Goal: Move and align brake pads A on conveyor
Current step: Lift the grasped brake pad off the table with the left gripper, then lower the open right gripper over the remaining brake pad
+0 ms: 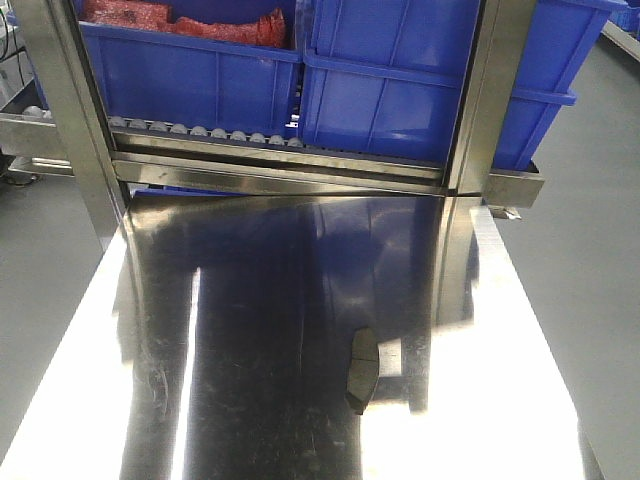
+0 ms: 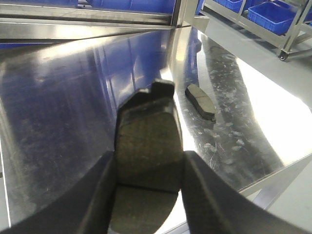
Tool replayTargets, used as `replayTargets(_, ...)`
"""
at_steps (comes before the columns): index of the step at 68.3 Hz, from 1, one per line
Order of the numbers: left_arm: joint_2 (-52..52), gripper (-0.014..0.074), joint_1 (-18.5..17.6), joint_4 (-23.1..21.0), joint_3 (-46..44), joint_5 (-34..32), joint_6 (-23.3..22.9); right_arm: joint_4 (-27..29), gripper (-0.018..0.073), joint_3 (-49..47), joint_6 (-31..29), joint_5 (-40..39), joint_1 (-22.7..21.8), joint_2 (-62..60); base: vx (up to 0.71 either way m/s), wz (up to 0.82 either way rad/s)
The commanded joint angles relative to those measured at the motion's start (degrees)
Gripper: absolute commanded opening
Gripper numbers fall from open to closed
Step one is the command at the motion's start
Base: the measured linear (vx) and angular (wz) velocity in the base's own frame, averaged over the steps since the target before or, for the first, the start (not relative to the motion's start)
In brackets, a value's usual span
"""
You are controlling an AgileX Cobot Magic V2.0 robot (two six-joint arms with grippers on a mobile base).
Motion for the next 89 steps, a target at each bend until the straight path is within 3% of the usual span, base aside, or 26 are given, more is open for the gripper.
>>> replayTargets(1, 0.5, -0.0006, -0.2, -0.8, -1.6, -5.2, -0.5, -0.5, 0.0466, -1.3, -0.6, -4.6, 0.0, 0.8, 0.0, 0.0)
replayTargets(30, 0.5, -0.0006, -0.2, -0.8, -1.6, -5.2, -0.5, 0.6, 0.0464, -2.7, -0.6, -4.3, 0.0, 3.2, 0.0, 0.0)
replayTargets(40, 0.5, -0.0006, -0.2, -0.8, -1.6, -5.1, -0.5, 1.4, 0.0449, -6.7, -0.4, -2.6, 0.0, 14.0, 0.0, 0.0)
replayTargets(64, 0.5, -0.0006, -0.2, -0.8, -1.6, -5.1, -0.5, 9.7, 0.0449, -19.0, -0.4, 1.6, 0.0, 44.7, 0.0, 0.0)
replayTargets(89, 0.5, -0.0006, -0.2, -0.8, -1.6, -5.1, -0.5, 10.9, 0.0449, -31.6, 2.5, 8.6, 0.3, 72.7, 0.0, 0.0)
